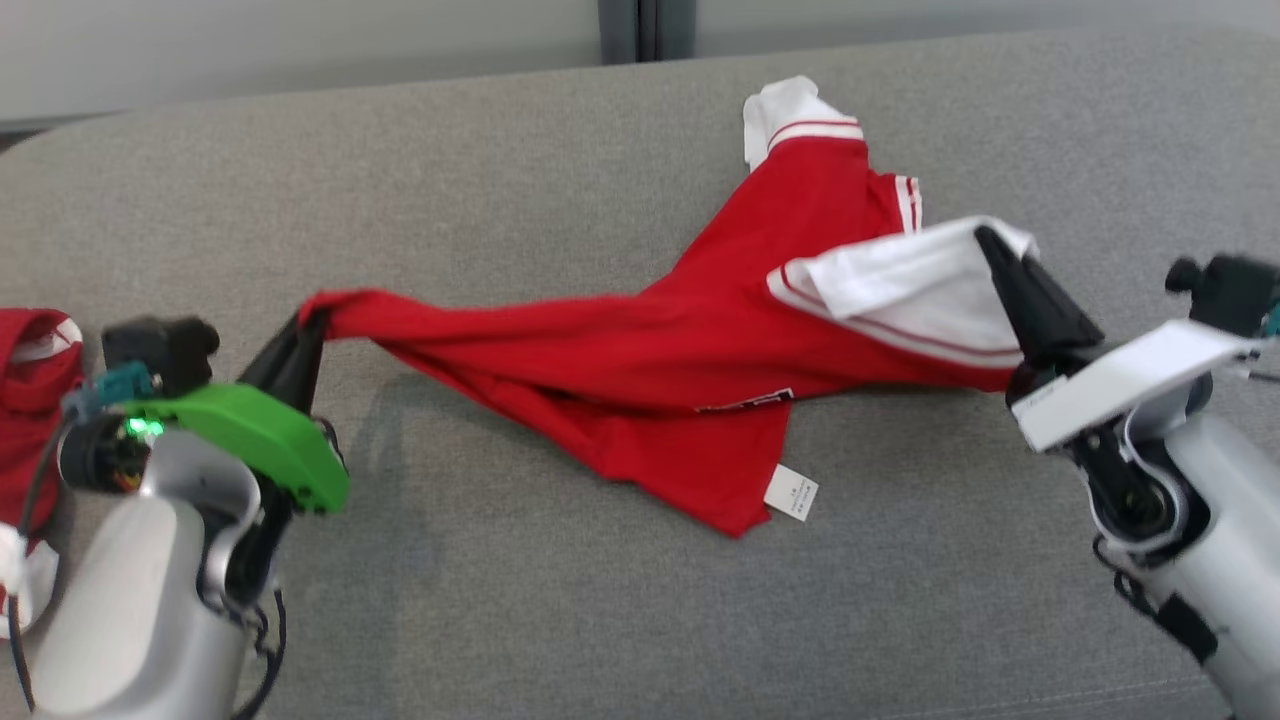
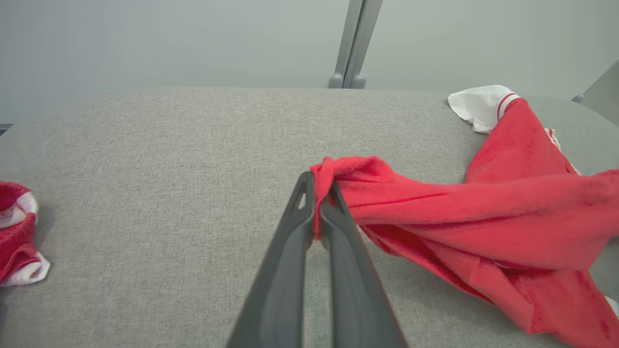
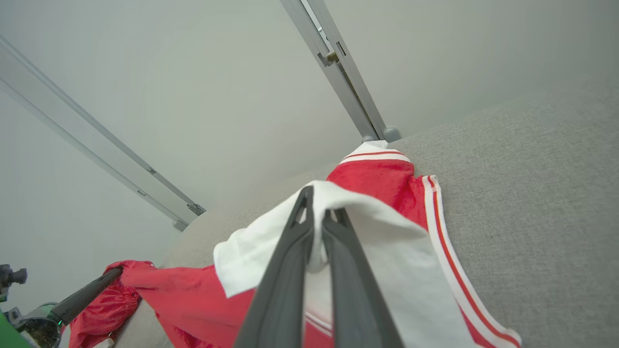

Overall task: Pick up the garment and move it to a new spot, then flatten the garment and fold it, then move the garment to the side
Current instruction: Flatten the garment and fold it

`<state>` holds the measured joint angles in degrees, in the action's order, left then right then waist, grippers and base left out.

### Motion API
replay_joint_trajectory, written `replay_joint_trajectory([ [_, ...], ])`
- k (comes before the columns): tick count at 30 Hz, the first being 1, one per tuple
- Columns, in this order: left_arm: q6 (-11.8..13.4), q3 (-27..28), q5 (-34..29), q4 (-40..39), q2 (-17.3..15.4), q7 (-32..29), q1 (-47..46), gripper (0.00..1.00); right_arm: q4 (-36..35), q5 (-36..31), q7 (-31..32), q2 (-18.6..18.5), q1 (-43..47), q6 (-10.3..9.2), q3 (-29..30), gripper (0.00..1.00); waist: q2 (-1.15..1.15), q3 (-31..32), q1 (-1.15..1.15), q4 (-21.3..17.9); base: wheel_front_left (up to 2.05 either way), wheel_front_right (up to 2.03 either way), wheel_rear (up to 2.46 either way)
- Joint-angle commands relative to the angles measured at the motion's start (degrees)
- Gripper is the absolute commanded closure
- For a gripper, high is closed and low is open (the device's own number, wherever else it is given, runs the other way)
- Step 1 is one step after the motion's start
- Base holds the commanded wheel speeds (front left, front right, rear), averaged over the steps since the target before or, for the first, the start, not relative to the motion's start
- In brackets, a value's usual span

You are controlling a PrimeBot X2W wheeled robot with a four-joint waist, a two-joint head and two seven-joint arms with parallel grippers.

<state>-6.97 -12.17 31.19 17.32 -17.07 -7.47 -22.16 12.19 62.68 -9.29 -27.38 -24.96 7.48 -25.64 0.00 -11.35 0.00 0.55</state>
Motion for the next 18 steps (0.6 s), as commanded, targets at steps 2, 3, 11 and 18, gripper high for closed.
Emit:
replay_joint_trajectory([
  [2, -0.04, 0.15, 0.28, 1.86, -0.12, -0.3, -7.59, 1.0, 0.99, 1.36, -0.65, -1.16, -7.4, 0.02, -1.22, 1.0, 0.0, -7.8, 0.0, 0.0, 0.0, 0.0, 0.0],
  [3, -0.16, 0.03, 0.79, 3.19, 0.08, -0.98, -10.92, 1.0, 1.67, 1.62, -0.58, -1.78, -10.89, 0.02, -1.93, 1.0, 0.0, -9.18, 0.0, 0.11, 0.0, 0.0, 0.0],
  [11, -0.55, -1.05, 5.0, 12.51, -0.03, -6.09, -35.11, 1.0, 9.5, 2.44, 2.12, -3.19, -36.15, 0.02, -8.67, 1.0, 0.0, -16.05, 0.0, 0.63, 0.0, 0.0, 0.0],
  [18, -0.6, 1.03, 8.55, 20.03, 0.41, -8.22, -53.44, 1.0, 15.89, 2.96, 1.44, -3.17, -56.1, 0.02, -10.23, 1.0, 0.0, -19.41, 0.0, 1.13, 0.0, 0.0, 0.0],
])
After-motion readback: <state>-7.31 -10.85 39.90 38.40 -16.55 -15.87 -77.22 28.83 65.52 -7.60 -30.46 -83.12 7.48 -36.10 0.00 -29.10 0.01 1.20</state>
